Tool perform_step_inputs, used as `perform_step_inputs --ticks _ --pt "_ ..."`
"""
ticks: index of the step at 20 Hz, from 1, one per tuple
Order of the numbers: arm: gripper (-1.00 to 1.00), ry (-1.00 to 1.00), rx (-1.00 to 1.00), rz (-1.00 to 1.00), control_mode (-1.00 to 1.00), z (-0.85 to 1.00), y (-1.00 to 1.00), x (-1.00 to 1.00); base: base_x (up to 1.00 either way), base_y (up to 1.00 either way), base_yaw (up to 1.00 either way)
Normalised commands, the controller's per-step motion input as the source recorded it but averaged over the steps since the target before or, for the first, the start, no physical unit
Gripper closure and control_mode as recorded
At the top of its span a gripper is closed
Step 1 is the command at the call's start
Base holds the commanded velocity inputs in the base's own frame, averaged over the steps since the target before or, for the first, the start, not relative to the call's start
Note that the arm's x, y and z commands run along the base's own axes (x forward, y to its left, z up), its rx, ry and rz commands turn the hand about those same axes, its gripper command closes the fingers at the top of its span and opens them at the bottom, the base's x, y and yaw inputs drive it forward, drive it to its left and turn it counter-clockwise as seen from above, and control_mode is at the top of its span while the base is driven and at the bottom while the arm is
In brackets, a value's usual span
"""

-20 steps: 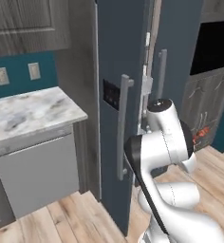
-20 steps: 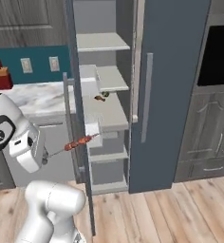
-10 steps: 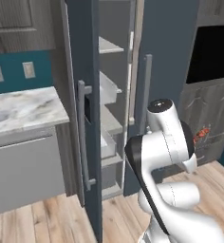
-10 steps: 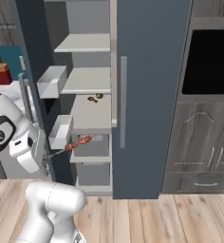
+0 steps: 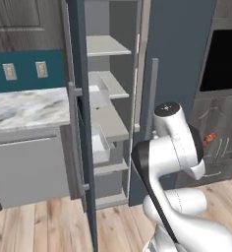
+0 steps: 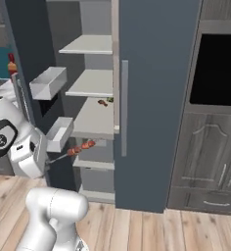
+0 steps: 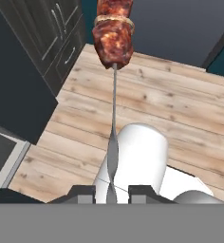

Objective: Store the kebab skewer in the freezer for long-term storage. Close the freezer door after placing the cooked food.

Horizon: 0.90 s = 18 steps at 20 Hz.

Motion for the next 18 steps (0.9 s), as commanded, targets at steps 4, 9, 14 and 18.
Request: perform_step_inputs --ticks 4,9,14,18 --pt "1.00 0.00 0.00 0.00 1.00 0.00 0.00 0.00 0.23 -0.20 0.17" --pt "1.00 0.00 0.00 0.00 1.00 0.00 0.00 0.00 0.39 -0.49 0.27" --pt "1.00 0.00 0.00 0.00 1.00 0.00 0.00 0.00 0.38 -0.46 0.37" --pt "1.00 0.00 0.00 0.00 1.00 0.00 0.00 0.00 0.27 -0.17 0.36"
